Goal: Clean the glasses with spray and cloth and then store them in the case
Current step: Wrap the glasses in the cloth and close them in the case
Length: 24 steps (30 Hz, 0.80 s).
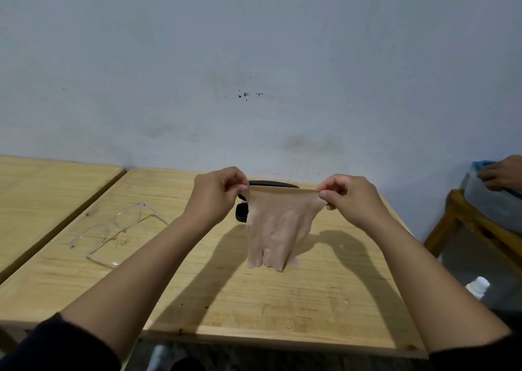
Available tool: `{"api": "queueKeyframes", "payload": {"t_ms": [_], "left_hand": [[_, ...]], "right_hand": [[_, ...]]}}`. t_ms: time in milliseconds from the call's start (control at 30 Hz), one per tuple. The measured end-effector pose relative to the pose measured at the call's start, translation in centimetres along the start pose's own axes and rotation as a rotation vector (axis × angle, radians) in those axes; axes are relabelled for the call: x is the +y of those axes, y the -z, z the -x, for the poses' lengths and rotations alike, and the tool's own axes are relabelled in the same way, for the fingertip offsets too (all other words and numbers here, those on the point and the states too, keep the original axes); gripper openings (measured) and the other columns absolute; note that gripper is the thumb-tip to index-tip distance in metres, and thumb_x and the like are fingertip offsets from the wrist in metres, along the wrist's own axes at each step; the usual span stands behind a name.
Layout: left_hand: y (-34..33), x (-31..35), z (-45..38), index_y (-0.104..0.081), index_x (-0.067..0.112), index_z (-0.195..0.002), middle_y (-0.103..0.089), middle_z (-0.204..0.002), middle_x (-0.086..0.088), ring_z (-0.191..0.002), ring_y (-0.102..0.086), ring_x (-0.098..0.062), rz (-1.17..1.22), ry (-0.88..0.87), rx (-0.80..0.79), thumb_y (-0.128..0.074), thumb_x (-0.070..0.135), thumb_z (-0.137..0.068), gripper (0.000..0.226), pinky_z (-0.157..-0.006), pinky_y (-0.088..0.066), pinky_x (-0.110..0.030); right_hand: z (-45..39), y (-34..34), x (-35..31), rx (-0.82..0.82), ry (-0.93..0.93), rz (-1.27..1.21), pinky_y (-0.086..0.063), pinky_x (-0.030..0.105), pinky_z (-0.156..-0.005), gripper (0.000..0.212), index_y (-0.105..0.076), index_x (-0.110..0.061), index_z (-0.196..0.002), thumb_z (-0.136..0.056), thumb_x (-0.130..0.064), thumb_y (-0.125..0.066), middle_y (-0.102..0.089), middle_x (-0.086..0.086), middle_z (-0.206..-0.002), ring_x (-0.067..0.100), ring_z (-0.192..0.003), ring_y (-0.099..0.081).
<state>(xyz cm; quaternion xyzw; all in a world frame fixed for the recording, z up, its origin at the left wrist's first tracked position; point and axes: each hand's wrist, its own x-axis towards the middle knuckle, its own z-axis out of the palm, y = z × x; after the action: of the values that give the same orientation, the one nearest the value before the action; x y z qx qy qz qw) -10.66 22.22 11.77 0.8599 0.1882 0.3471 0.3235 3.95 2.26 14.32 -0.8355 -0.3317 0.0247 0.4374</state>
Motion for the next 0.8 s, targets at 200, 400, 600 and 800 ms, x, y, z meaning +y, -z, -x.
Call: {"api": "queueKeyframes", "payload": {"t_ms": [200, 400, 600, 800], "left_hand": [[0.0, 1.2, -2.5, -0.066, 0.014, -0.081, -0.071, -0.077, 0.002, -0.072, -0.063, -0.014, -0.059, -0.124, 0.067, -0.060, 0.003, -0.084, 0.013, -0.063, -0.038, -0.005], [0.8, -1.1, 3.1, -0.068, 0.014, -0.080, -0.062, -0.069, 0.021, -0.070, -0.057, 0.010, -0.115, -0.272, -0.100, -0.065, 0.001, -0.080, 0.014, -0.064, -0.038, -0.003], [-0.1, -4.7, 10.2, -0.068, 0.025, -0.084, -0.064, -0.077, 0.024, -0.079, -0.060, 0.011, -0.145, -0.264, -0.542, -0.067, 0.009, -0.080, 0.017, -0.068, -0.042, -0.004], [-0.3, -4.0, 10.0, -0.070, 0.024, -0.095, -0.072, -0.093, 0.012, -0.086, -0.064, 0.000, -0.139, -0.176, -0.557, -0.062, 0.039, -0.081, 0.022, -0.081, -0.053, -0.023]], "right_hand": [[-1.5, 0.9, -1.1, 0.139, 0.068, -0.020, -0.044, 0.013, -0.062, 0.009, -0.068, -0.017, -0.087, -0.087, -0.013, -0.060, -0.067, 0.001, -0.076, 0.014, -0.070, -0.063], [3.2, -0.1, 1.3, -0.112, 0.117, 0.020, -0.041, 0.005, -0.056, 0.020, -0.066, -0.025, -0.077, -0.084, -0.007, -0.064, -0.065, -0.007, -0.066, 0.000, -0.057, -0.057], [9.4, -3.5, 6.1, -0.484, 0.021, 0.170, -0.043, 0.007, -0.066, 0.014, -0.069, -0.032, -0.083, -0.084, -0.019, -0.065, -0.068, -0.014, -0.083, -0.003, -0.077, -0.060], [10.0, -3.5, 6.2, -0.379, -0.060, 0.066, -0.042, 0.012, -0.067, 0.012, -0.070, -0.031, -0.094, -0.083, -0.030, -0.066, -0.068, -0.014, -0.092, -0.002, -0.083, -0.060]]}}
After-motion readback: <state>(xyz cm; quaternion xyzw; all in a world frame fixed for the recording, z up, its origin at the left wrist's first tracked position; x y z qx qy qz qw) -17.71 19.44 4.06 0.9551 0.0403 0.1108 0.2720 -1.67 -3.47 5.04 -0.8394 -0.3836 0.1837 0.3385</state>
